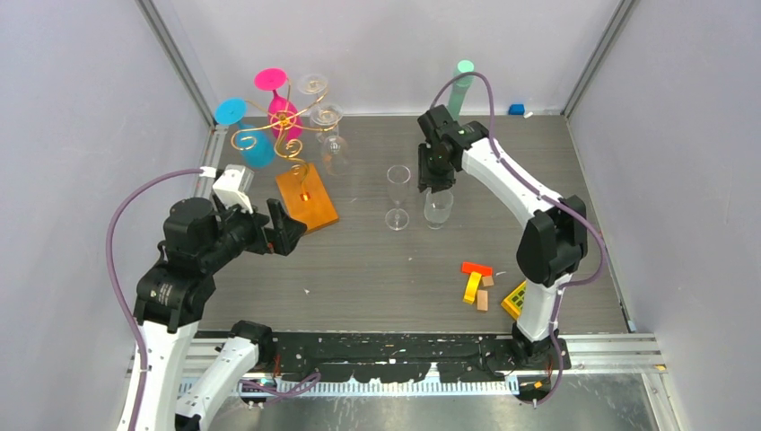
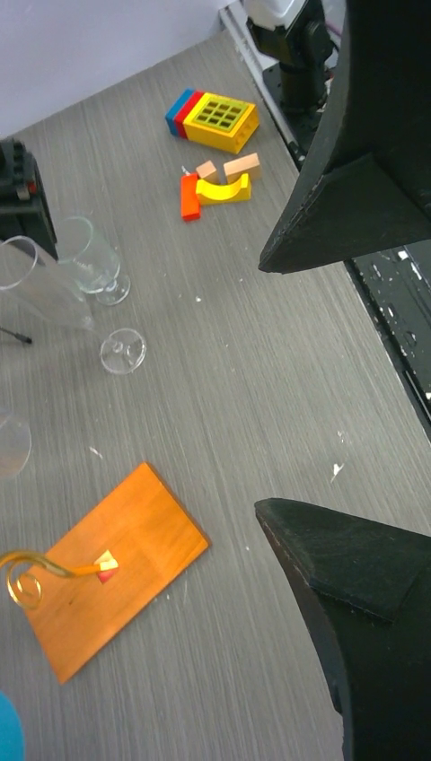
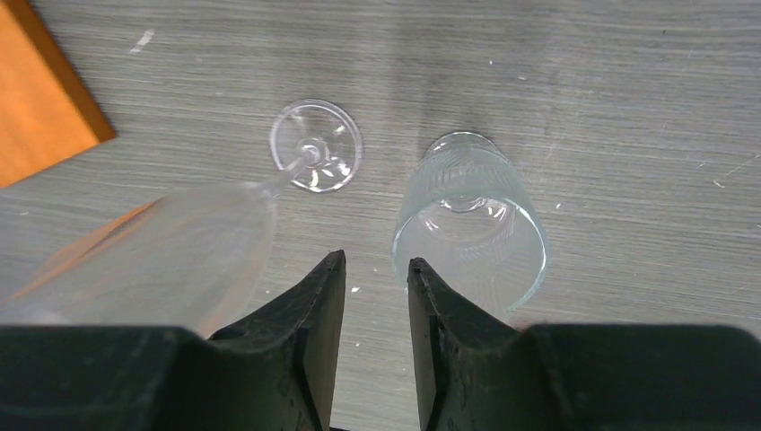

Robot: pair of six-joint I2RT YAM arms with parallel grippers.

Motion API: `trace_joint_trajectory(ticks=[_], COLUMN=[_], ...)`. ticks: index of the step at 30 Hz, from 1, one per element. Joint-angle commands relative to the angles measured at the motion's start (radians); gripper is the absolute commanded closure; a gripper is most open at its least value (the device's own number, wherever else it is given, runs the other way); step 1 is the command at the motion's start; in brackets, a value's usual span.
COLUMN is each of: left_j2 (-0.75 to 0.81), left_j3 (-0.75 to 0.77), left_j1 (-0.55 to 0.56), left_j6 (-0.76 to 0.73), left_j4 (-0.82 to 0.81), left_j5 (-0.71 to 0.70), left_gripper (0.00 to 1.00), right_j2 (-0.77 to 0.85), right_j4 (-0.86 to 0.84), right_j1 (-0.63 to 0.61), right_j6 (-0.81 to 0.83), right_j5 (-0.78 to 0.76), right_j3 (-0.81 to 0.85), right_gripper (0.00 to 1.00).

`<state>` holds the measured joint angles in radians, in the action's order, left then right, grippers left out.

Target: Take the wine glass off the wine glass rack

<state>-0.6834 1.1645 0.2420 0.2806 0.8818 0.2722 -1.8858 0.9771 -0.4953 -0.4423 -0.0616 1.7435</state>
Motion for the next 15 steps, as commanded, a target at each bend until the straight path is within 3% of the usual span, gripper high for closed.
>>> trace_joint_trajectory(ticks=[1, 5, 8, 11, 15], left_j2=[0.01, 0.025, 0.03, 0.033, 0.046], left_j3=[0.054, 0.055, 0.057, 0.057, 0.051], left_j1=[0.005, 0.005, 0.005, 0.005, 0.005], left_j6=[-0.039, -0.042, -0.039, -0.03, -0.027], left_j4=[0.011, 0.006, 0.004, 0.002, -0.005], left_j5=[-0.089, -0.126, -0.151, -0.175, -0.192], left_gripper=[0.01, 0.0, 0.0, 0.0, 0.0], right_j2=[0.161, 0.29, 0.364, 0.393, 0.303], right_j4=[-0.023, -0.2, -0.473, -0.798, -0.877], right_j1=[0.0, -0.001, 0.0, -0.004, -0.027], right_j6=[-0.016, -0.11, -0.242, -0.487, -0.634], right_j5=[0.035, 0.233, 0.357, 0.424, 0.425], right_j3=[0.081, 0.039, -0.029, -0.129, -0.038], right_gripper=[0.62, 0.6, 0.49, 0.39, 0.37])
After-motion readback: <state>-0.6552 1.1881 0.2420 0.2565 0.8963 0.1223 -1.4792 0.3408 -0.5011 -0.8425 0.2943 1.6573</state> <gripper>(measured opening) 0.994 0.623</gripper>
